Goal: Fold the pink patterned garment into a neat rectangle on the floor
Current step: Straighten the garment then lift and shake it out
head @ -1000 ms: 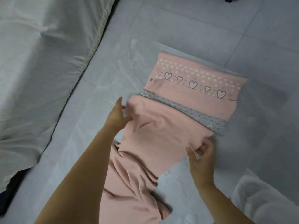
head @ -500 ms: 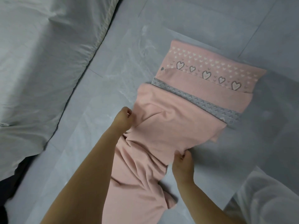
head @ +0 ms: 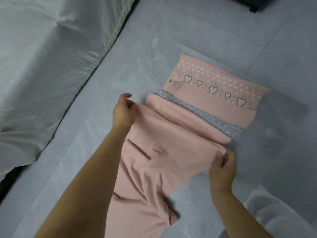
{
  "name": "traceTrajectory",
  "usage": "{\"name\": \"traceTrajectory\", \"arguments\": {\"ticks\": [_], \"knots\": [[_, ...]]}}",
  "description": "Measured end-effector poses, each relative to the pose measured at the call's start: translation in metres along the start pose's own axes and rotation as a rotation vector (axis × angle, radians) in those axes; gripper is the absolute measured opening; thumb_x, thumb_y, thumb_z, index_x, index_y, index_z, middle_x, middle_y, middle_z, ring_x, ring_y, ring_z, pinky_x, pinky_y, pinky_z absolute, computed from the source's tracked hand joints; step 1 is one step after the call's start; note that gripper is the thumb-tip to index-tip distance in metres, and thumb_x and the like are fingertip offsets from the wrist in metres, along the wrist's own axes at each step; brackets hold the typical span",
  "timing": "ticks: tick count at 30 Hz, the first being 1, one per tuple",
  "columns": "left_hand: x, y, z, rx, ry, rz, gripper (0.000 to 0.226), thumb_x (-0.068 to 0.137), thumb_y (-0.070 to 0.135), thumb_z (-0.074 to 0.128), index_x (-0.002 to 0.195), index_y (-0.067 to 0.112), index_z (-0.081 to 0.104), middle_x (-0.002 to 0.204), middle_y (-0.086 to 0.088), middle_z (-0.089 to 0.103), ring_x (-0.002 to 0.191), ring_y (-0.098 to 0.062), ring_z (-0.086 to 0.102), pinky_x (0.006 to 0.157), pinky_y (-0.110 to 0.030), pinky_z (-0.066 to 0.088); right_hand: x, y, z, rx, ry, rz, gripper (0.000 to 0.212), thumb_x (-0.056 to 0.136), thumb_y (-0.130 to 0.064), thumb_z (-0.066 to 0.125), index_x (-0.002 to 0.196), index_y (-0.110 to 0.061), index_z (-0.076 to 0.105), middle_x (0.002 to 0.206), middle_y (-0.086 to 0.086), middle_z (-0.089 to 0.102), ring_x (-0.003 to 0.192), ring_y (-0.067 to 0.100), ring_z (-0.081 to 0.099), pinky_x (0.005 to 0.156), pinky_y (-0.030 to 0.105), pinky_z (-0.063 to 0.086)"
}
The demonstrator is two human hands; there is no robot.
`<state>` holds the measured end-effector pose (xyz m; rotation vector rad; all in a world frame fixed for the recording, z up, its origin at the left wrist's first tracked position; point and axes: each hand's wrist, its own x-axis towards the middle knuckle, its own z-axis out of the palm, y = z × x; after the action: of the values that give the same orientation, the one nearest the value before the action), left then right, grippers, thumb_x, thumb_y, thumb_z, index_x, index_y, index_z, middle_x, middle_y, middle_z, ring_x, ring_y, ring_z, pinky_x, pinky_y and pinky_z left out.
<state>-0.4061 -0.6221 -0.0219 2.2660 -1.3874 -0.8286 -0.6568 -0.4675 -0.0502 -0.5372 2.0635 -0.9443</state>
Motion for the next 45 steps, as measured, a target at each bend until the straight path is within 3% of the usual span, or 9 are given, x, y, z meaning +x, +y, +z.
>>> {"name": "traceTrajectory", "arguments": {"ticks": [6, 13, 18, 24, 26, 33, 37, 43, 45], "knots": [[-0.019, -0.056, 0.008, 0.289, -0.252, -0.238, 0.064, 0.077, 0.032, 0.072, 0.13, 0.008, 0.044, 0.125, -0.012, 0.056, 0.111, -0.033, 0.056, 0.094, -0.044, 0.047, -0.034, 0.049, -0.005, -0.114, -0.209, 0.183, 0.025, 0.084, -0.017, 0.064, 0.103, -0.002, 0.056, 0.091, 0.013, 0.064, 0.087, 0.029, 0.061, 0.079, 0.039, 0.047], [-0.04, -0.086, 0.016, 0.24, -0.332, -0.309, 0.056, 0.076, 0.033, 0.071, 0.122, 0.011, 0.048, 0.107, -0.007, 0.062, 0.095, -0.032, 0.061, 0.08, -0.038, 0.051, -0.071, 0.065, 0.045, -0.155, -0.351, 0.44, 0.028, 0.075, -0.023, 0.072, 0.085, 0.001, 0.06, 0.077, 0.01, 0.066, 0.073, 0.025, 0.058, 0.063, 0.028, 0.038], [-0.036, -0.077, 0.02, 0.372, -0.341, -0.184, 0.013, 0.083, 0.026, 0.057, 0.086, 0.013, 0.057, 0.092, -0.014, 0.066, 0.084, -0.036, 0.061, 0.072, -0.038, 0.052, -0.073, 0.05, 0.053, -0.156, -0.284, 0.241, 0.023, 0.087, -0.021, 0.058, 0.071, -0.01, 0.046, 0.066, 0.001, 0.052, 0.069, 0.028, 0.05, 0.063, 0.03, 0.033], [-0.042, -0.069, 0.009, 0.152, -0.27, -0.071, 0.023, 0.09, 0.026, 0.049, 0.11, 0.018, 0.042, 0.066, 0.003, 0.048, 0.065, -0.023, 0.05, 0.058, -0.031, 0.039, -0.084, 0.035, 0.035, 0.001, -0.2, 0.201, 0.036, 0.087, -0.014, 0.059, 0.118, -0.008, 0.043, 0.089, -0.004, 0.059, 0.082, 0.017, 0.058, 0.078, 0.034, 0.045], [-0.043, -0.065, 0.003, 0.136, -0.324, -0.021, 0.041, 0.087, 0.017, 0.051, 0.123, 0.028, 0.036, 0.066, 0.0, 0.047, 0.062, -0.021, 0.05, 0.057, -0.029, 0.041, -0.084, 0.032, 0.029, 0.009, -0.225, 0.122, 0.046, 0.087, -0.013, 0.058, 0.129, -0.024, 0.042, 0.089, -0.008, 0.059, 0.077, -0.002, 0.057, 0.076, 0.019, 0.044], [-0.023, -0.055, -0.012, 0.146, -0.488, 0.085, 0.027, 0.086, 0.001, 0.053, 0.093, 0.026, 0.063, 0.096, 0.011, 0.065, 0.094, -0.009, 0.062, 0.073, 0.003, 0.039, -0.061, 0.031, 0.015, -0.084, -0.253, -0.167, 0.033, 0.086, 0.0, 0.043, 0.096, -0.018, 0.069, 0.095, 0.0, 0.062, 0.087, -0.006, 0.052, 0.079, -0.001, 0.034], [-0.002, -0.025, -0.006, 0.05, -0.359, 0.083, 0.018, 0.086, 0.004, 0.056, 0.091, 0.018, 0.067, 0.092, 0.006, 0.066, 0.086, -0.01, 0.06, 0.078, -0.017, 0.041, -0.033, 0.025, 0.009, -0.028, -0.181, -0.177, 0.033, 0.084, -0.01, 0.038, 0.096, -0.021, 0.067, 0.101, 0.003, 0.065, 0.092, -0.011, 0.054, 0.083, 0.0, 0.035], [0.011, -0.011, 0.024, 0.198, -0.35, 0.127, 0.033, 0.085, 0.011, 0.056, 0.117, 0.018, 0.059, 0.123, -0.005, 0.053, 0.104, -0.018, 0.054, 0.087, -0.03, 0.045, 0.003, 0.022, 0.015, -0.115, -0.143, -0.152, 0.027, 0.09, -0.005, 0.043, 0.105, -0.01, 0.065, 0.107, 0.011, 0.062, 0.095, 0.018, 0.056, 0.081, -0.002, 0.032], [0.007, -0.018, 0.03, 0.293, -0.331, 0.162, 0.048, 0.084, 0.016, 0.058, 0.13, 0.022, 0.049, 0.137, -0.011, 0.04, 0.124, -0.029, 0.042, 0.103, -0.04, 0.039, 0.005, 0.023, 0.015, -0.237, -0.05, -0.138, 0.026, 0.088, -0.008, 0.053, 0.112, -0.013, 0.063, 0.114, 0.014, 0.058, 0.098, 0.027, 0.056, 0.092, 0.018, 0.039]]}}
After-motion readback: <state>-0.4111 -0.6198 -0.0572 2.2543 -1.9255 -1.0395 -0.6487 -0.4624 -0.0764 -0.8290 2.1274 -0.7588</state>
